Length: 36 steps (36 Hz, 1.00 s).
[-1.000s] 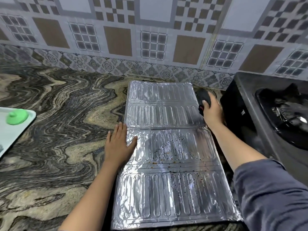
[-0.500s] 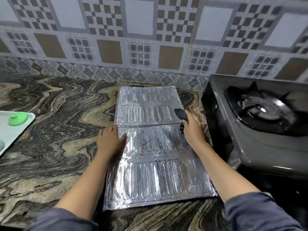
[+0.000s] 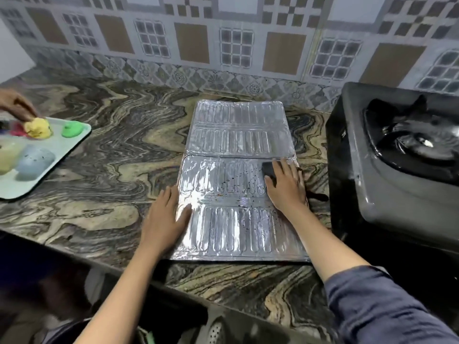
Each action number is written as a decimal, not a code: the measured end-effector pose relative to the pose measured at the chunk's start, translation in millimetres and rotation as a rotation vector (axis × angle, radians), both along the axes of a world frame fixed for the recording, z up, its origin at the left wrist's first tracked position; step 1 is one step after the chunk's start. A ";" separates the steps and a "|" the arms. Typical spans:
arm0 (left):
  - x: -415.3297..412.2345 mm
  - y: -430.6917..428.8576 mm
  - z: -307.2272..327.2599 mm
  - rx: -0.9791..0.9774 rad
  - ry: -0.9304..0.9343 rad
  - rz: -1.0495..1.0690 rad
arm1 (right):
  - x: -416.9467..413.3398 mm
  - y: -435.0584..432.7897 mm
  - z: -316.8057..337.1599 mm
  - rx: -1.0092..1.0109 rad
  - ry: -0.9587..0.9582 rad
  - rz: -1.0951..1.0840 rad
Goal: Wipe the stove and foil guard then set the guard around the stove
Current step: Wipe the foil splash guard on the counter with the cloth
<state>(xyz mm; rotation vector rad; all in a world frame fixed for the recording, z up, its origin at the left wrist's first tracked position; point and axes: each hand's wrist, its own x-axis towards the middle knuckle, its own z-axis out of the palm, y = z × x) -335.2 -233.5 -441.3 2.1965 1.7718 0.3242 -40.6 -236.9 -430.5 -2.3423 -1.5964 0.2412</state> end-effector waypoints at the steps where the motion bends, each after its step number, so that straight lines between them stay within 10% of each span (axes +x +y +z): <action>1: -0.9 -1.3 -1.9 -0.003 0.012 -0.006 | 0.2 0.3 -2.2 0.005 -0.001 0.014; 22: -3.5 -1.3 -17.9 0.046 0.093 -0.018 | -38.9 31.5 -11.8 0.073 0.117 -0.291; 36: -3.4 -1.2 -11.1 0.012 0.036 -0.005 | -39.0 28.6 6.7 -0.156 0.133 0.067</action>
